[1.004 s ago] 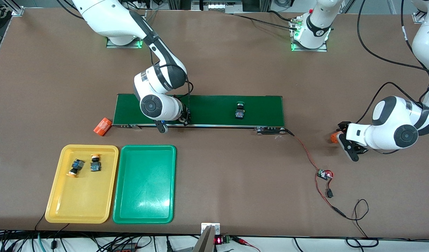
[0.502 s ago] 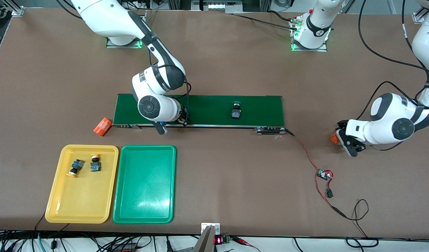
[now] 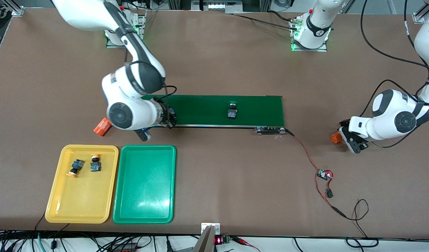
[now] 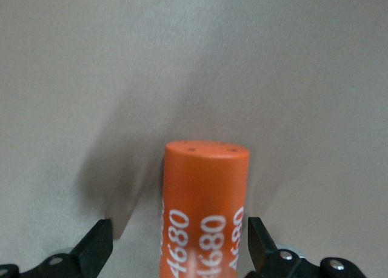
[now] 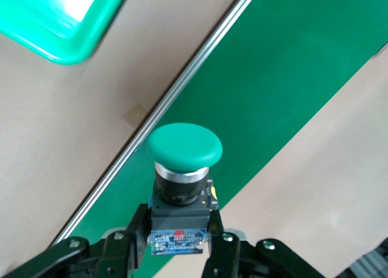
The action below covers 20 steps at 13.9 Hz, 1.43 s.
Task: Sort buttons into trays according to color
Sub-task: 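Grasp the cylinder with the left gripper while the right gripper lifts the button, then carry the green-cap button into the green tray with the right gripper, release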
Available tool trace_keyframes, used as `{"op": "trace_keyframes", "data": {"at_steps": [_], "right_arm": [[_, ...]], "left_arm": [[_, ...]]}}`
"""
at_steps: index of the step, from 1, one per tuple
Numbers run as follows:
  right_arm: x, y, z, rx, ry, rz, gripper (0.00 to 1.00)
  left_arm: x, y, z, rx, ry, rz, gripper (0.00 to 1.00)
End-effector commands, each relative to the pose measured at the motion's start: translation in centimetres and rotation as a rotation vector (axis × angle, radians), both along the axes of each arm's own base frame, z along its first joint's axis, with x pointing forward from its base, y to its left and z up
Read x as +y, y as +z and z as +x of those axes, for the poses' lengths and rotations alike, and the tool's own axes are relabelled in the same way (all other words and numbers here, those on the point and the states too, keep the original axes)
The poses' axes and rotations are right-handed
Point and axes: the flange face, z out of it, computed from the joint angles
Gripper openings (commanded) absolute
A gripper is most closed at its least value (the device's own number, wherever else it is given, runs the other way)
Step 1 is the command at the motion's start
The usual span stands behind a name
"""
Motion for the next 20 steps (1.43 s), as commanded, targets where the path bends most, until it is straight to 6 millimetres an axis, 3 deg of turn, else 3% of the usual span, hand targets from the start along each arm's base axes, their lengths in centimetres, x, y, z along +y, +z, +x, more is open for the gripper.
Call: {"op": "trace_keyframes", "data": {"at_steps": [1,4,5,8,11,13,17,20], "right_arm": [[-1.9,2.3,1.3,-0.024,0.111,-0.022,0.39],[-6.1,2.6,3.5,-0.074,0.229,0.019,0.39],[-7.7,2.7,4.2,-0.086,0.267,0.039,0.39],[-12.1,3.6,6.0,-0.132,0.359,0.076,0.39],[-12.6,4.0,6.8,-0.188,0.481,0.047,0.39],[-12.4,4.5,7.9,-0.283,0.561,0.049,0.4],[-11.7,3.6,9.8,-0.428,0.744,0.087,0.4],[-10.9,0.4,10.8,-0.474,0.813,0.096,0.4]], "left_arm": [[-0.6,1.0,-0.1,-0.019,-0.028,0.027,0.95],[-0.7,1.0,0.0,-0.02,-0.04,0.024,0.86],[-0.6,1.0,-0.1,-0.019,-0.038,0.024,0.67],[-0.7,0.9,-0.1,-0.019,-0.038,0.022,0.37],[-1.5,2.0,0.4,-0.035,-0.034,0.02,0.08],[-2.5,3.1,0.6,-0.023,-0.04,0.019,0.01],[-8.0,7.0,0.4,0.029,-0.101,0.024,0.0],[-12.6,9.3,-0.1,0.031,-0.236,-0.014,0.0]]}}
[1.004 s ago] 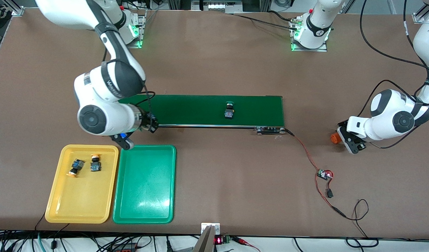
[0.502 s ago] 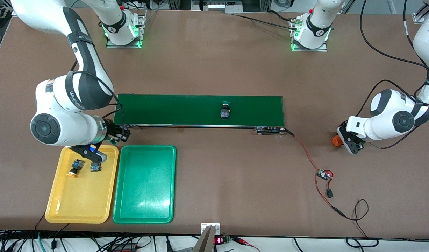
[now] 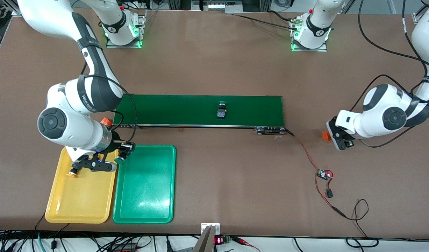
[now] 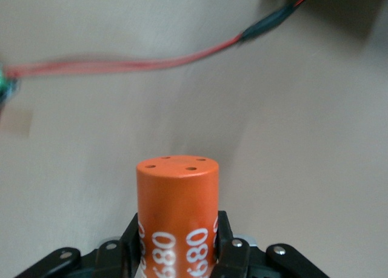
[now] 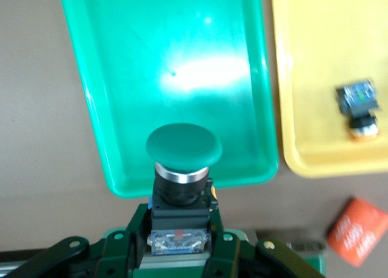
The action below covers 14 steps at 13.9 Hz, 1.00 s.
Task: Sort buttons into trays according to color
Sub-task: 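Carry the green-cap button into the green tray with the right gripper, release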
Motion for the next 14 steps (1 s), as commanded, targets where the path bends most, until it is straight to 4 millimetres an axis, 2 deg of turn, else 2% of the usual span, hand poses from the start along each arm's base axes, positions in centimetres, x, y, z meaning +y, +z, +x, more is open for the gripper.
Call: {"op": "trace_keyframes", "data": {"at_steps": [1,3,6,9,12,14], "right_arm": [[0.8,-3.6,1.3,-0.046,0.094,-0.01,0.4],[1.1,-7.8,2.1,-0.074,0.128,-0.004,0.4],[1.3,-12.2,2.5,-0.094,0.168,0.003,0.4],[1.8,-15.5,2.0,-0.057,0.173,0.001,0.4],[1.8,-17.2,1.9,-0.054,0.164,0.003,0.4],[1.9,-17.9,1.8,-0.058,0.158,0.005,0.51]], "left_arm": [[-4.3,2.3,-0.8,-0.012,-0.179,-0.017,0.0],[-9.6,3.0,-1.4,-0.024,-0.373,-0.033,0.0],[-15.1,3.4,-2.9,0.002,-0.427,-0.009,0.0],[-18.8,4.5,-4.3,0.002,-0.404,0.006,0.0],[-22.2,5.3,-6.6,0.027,-0.39,0.04,0.0],[-23.7,5.0,-8.6,0.041,-0.369,0.053,0.0]]}}
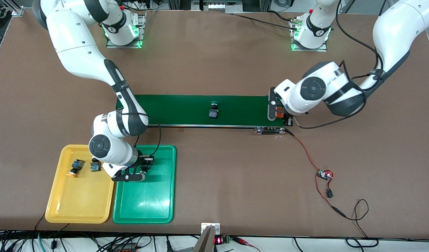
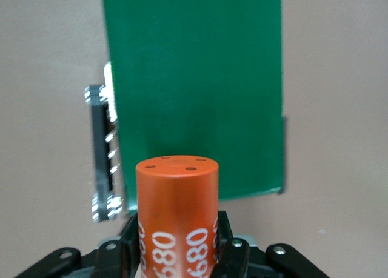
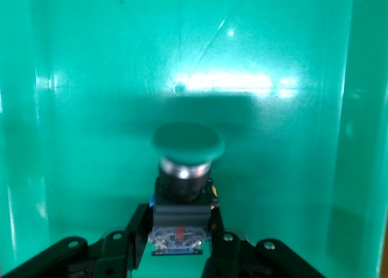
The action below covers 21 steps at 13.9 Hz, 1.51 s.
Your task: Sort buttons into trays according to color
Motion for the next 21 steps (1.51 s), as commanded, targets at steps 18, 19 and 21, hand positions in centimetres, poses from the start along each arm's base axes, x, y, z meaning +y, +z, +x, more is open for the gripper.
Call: {"op": "trace_keyframes", "data": {"at_steps": [18,19,21], "right_arm": [[3.6,8.2,-2.8,0.166,-0.235,-0.064,1.0],[3.9,9.7,-3.3,0.176,-0.196,-0.067,1.0],[4.1,11.6,-4.0,0.198,-0.158,-0.075,1.0]], "left_arm": [[-5.7,-4.3,-2.9,-0.082,-0.069,-0.011,0.1],[-5.7,-4.4,-2.9,-0.083,-0.058,-0.01,0.3],[-5.6,-4.1,-2.6,-0.088,-0.055,-0.011,1.0]]}}
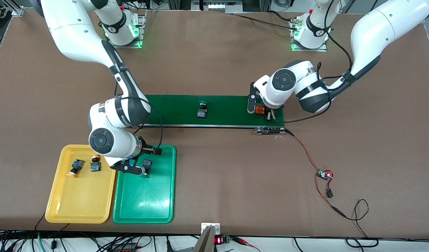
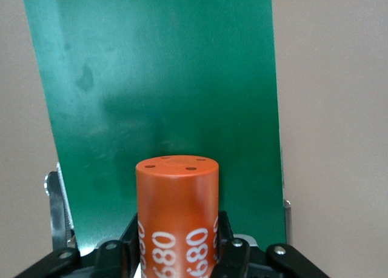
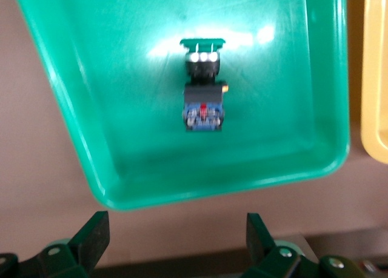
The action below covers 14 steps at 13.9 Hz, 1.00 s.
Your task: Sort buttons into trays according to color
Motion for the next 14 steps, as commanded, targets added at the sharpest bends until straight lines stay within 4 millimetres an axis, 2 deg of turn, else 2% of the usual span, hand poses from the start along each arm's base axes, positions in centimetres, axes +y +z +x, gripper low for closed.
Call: {"op": "trace_keyframes", "data": {"at_steps": [1,3,5,7,10,11,14], "right_arm": [[0.4,3.1,-1.3,0.035,0.035,-0.011,1.0],[0.9,3.7,-2.0,0.066,0.039,-0.017,1.0],[3.0,4.8,-3.5,0.099,0.052,0.001,1.0],[4.3,4.7,-4.8,0.12,0.058,0.0,1.0],[6.1,5.3,-6.4,0.136,0.075,-0.012,1.0],[7.0,4.9,-7.5,0.153,0.095,-0.022,1.0],[7.8,3.3,-9.8,0.218,0.083,0.015,1.0]], "left_arm": [[-0.1,0.4,0.4,-0.036,-0.003,0.011,1.0],[0.0,0.7,0.5,-0.037,0.008,0.011,1.0],[0.4,1.2,0.7,-0.033,0.026,0.009,1.0],[0.6,3.0,1.8,-0.054,0.093,-0.006,1.0],[0.7,4.5,3.5,-0.08,0.133,-0.018,1.0],[0.9,4.9,4.1,-0.085,0.143,-0.015,1.0],[1.9,6.4,5.8,-0.087,0.174,0.016,1.0]]}}
